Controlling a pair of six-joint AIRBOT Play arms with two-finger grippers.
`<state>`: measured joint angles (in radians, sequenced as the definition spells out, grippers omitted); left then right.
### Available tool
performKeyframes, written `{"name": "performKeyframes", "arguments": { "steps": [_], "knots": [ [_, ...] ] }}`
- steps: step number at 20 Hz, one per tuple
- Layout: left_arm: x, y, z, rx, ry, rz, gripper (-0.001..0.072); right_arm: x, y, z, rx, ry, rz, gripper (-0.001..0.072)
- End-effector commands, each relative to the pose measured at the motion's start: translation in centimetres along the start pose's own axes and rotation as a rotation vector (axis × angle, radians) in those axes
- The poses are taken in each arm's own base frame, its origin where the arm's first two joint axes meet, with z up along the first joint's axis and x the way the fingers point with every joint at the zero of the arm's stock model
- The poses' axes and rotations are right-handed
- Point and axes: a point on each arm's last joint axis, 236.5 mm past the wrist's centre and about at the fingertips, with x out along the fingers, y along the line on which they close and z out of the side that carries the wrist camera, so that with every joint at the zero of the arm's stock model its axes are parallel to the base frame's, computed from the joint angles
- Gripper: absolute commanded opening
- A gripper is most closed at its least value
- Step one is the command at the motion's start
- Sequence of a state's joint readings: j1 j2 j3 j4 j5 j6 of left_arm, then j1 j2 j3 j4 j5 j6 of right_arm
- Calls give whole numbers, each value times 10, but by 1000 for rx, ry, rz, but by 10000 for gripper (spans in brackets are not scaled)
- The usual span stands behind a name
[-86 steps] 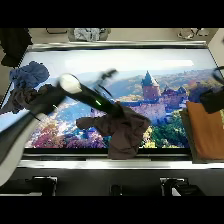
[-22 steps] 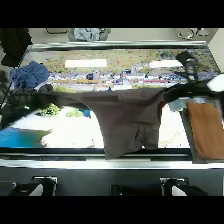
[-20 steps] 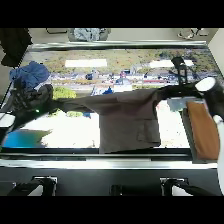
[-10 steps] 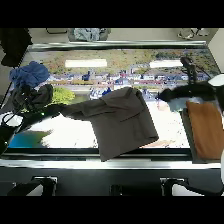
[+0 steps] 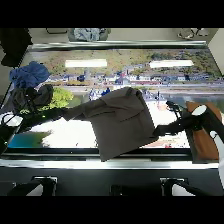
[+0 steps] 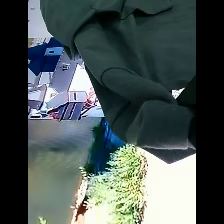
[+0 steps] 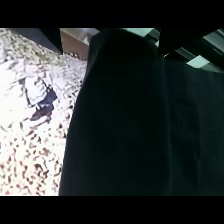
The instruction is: Fold the shirts.
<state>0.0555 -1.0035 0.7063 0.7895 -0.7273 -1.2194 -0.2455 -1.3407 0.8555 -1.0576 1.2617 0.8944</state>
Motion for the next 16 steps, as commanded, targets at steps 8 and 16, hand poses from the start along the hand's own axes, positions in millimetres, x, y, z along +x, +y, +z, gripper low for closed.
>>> {"name": "performKeyframes", "arguments": {
  "steps": [8,16],
  "knots": [
    [0,0,-1,1,6,-1,35,13,4,19,-28,-77,-25,57],
    [-14,-10,-21,32,84,-33,34,-222,-57,234,-83,-857,-595,60]
  ]
}}
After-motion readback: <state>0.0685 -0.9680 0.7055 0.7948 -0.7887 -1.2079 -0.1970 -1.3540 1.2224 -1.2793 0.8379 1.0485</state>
